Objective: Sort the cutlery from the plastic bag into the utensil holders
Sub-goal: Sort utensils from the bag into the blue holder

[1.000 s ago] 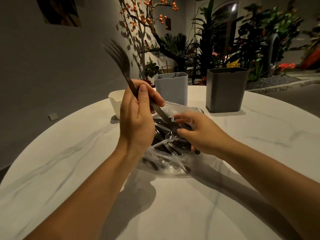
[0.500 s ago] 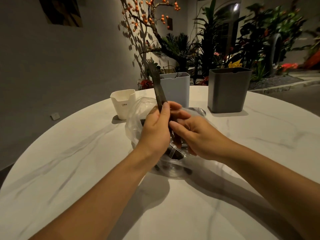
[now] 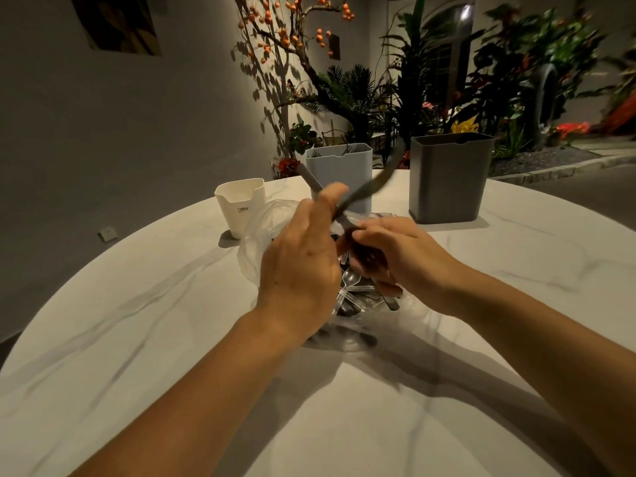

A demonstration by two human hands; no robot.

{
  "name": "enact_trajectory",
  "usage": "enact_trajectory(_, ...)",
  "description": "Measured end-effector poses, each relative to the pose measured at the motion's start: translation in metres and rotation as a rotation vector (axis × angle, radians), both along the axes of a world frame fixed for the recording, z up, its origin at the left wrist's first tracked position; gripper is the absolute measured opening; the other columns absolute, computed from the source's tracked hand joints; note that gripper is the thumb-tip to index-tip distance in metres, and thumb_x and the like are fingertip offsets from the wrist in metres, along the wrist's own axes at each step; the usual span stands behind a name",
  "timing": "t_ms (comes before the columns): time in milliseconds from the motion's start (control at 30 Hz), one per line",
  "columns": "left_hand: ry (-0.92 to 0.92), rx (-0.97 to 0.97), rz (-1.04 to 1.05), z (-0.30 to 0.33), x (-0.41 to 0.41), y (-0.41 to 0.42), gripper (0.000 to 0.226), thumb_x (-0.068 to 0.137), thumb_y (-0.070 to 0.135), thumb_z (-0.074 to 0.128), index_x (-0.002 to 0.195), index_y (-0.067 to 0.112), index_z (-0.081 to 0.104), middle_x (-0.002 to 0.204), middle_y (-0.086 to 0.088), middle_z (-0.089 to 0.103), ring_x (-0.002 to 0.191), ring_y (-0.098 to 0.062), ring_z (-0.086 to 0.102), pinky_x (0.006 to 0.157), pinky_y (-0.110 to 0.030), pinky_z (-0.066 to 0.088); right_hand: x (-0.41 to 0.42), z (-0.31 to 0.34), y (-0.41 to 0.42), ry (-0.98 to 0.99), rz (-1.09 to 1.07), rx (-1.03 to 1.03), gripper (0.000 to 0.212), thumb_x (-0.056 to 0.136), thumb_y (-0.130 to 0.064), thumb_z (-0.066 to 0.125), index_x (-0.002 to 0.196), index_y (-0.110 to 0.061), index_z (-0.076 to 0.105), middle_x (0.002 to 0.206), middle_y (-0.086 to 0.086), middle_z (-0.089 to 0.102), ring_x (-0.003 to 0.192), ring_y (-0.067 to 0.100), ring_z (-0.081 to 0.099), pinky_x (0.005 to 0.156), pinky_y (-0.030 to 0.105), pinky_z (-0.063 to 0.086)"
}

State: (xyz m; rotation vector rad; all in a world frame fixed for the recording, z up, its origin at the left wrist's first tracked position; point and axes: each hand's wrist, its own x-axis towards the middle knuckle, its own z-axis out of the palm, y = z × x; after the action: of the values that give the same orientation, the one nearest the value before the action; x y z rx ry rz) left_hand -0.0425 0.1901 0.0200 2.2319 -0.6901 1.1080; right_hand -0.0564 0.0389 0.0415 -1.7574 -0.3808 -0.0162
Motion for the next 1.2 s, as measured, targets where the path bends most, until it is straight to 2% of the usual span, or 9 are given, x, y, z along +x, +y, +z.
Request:
enact_trajectory(100, 0.044, 0.102, 0.031, 0.000, 0.001, 0.001, 0.034, 0.096, 0.007, 0.054, 0.128, 0.017, 0.058, 0.105, -0.006, 0.052, 0.089, -0.020, 0.055, 0.072, -0.037, 0.061, -0.001, -0.001, -0.001, 0.006, -0.013, -0.007, 0.025, 0.103, -0.010, 0.043, 0.092, -0.010, 0.065, 0.062, 0.005, 0.055, 0.043, 0.006, 0.044, 0.042, 0.019, 0.035)
enact_trajectory(367, -0.030, 0.073, 0.138, 0.005, -0.002, 0.002, 0.035, 0.080, 0.005, 0.079, 0.111, 0.011, 0.064, 0.105, -0.011, 0.050, 0.085, -0.016, 0.048, 0.063, -0.035, 0.060, -0.004, 0.010, -0.005, 0.026, 0.004, 0.223, 0.059, 0.096, -0.002, 0.034, 0.055, -0.025, 0.071, 0.051, 0.007, 0.049, 0.053, 0.024, 0.034, 0.048, 0.024, 0.025)
enact_trajectory(433, -0.077, 0.081, 0.178, 0.006, -0.002, 0.002, 0.027, 0.083, 0.011, 0.078, 0.106, 0.010, 0.065, 0.103, -0.012, 0.052, 0.082, -0.021, 0.052, 0.060, -0.037, 0.059, -0.007, 0.012, -0.004, 0.088, 0.000, 0.313, 0.058, 0.100, -0.011, 0.032, 0.060, -0.023, 0.072, 0.055, 0.011, 0.050, 0.049, 0.019, 0.031, 0.044, 0.023, 0.025)
enact_trajectory(500, -0.112, 0.078, 0.195, 0.006, 0.000, 0.004, 0.019, 0.086, 0.015, 0.076, 0.100, 0.009, 0.065, 0.101, -0.011, 0.054, 0.081, -0.022, 0.054, 0.058, -0.034, 0.055, -0.007, 0.013, -0.005, 0.123, 0.035, 0.404, 0.048, 0.102, -0.028, 0.029, 0.086, -0.013, 0.072, 0.055, 0.009, 0.048, 0.051, 0.018, 0.019, 0.047, 0.026, 0.019)
enact_trajectory(633, -0.150, 0.061, 0.202, 0.005, 0.005, 0.007, 0.013, 0.093, 0.022, 0.067, 0.094, 0.009, 0.066, 0.093, -0.007, 0.060, 0.079, -0.015, 0.047, 0.059, -0.023, 0.042, 0.001, 0.012, -0.011, 0.168, 0.097, 0.477, 0.063, 0.100, -0.052, 0.022, 0.118, -0.007, 0.063, 0.063, 0.004, 0.049, 0.052, 0.014, 0.023, 0.052, 0.031, 0.014)
enact_trajectory(833, -0.172, -0.148, 0.117, 0.014, 0.004, -0.003, 0.035, 0.103, 0.038, 0.042, 0.084, 0.015, 0.060, 0.078, 0.009, 0.047, 0.083, -0.015, 0.042, 0.067, -0.029, 0.036, 0.003, 0.007, -0.004, 0.112, 0.067, 0.336, 0.046, 0.102, -0.033, 0.030, 0.087, -0.017, 0.070, 0.072, 0.002, 0.042, 0.060, 0.014, 0.030, 0.056, 0.031, 0.020)
enact_trajectory(1000, 0.329, -0.635, -0.322, 0.032, -0.002, -0.012, 0.025, 0.105, 0.044, 0.038, 0.094, 0.023, 0.045, 0.064, 0.013, 0.044, 0.056, -0.008, 0.045, 0.054, -0.025, 0.041, 0.000, 0.010, 0.003, 0.047, 0.022, 0.349, 0.023, 0.102, -0.024, 0.049, 0.092, -0.010, 0.064, 0.073, 0.001, 0.055, 0.067, 0.012, 0.051, 0.065, 0.025, 0.044)
enact_trajectory(1100, 0.529, -0.722, -0.336, 0.037, -0.001, -0.014, 0.038, 0.090, 0.068, 0.031, 0.098, 0.032, 0.039, 0.075, 0.003, 0.049, 0.074, -0.023, 0.053, 0.077, -0.053, 0.054, -0.002, 0.018, 0.008, -0.039, -0.011, 0.349, 0.014, 0.090, -0.024, 0.061, 0.092, -0.013, 0.070, 0.078, -0.004, 0.069, 0.072, 0.005, 0.063, 0.071, 0.023, 0.049)
enact_trajectory(1200, 0.661, -0.637, -0.373, 0.031, -0.003, -0.014, 0.048, 0.084, 0.075, 0.024, 0.102, 0.034, 0.042, 0.082, -0.003, 0.050, 0.077, -0.025, 0.054, 0.098, -0.066, 0.044, 0.001, 0.026, 0.011, -0.051, -0.065, 0.398, 0.026, 0.077, -0.028, 0.069, 0.096, -0.011, 0.074, 0.075, -0.005, 0.070, 0.068, 0.005, 0.062, 0.068, 0.023, 0.048)
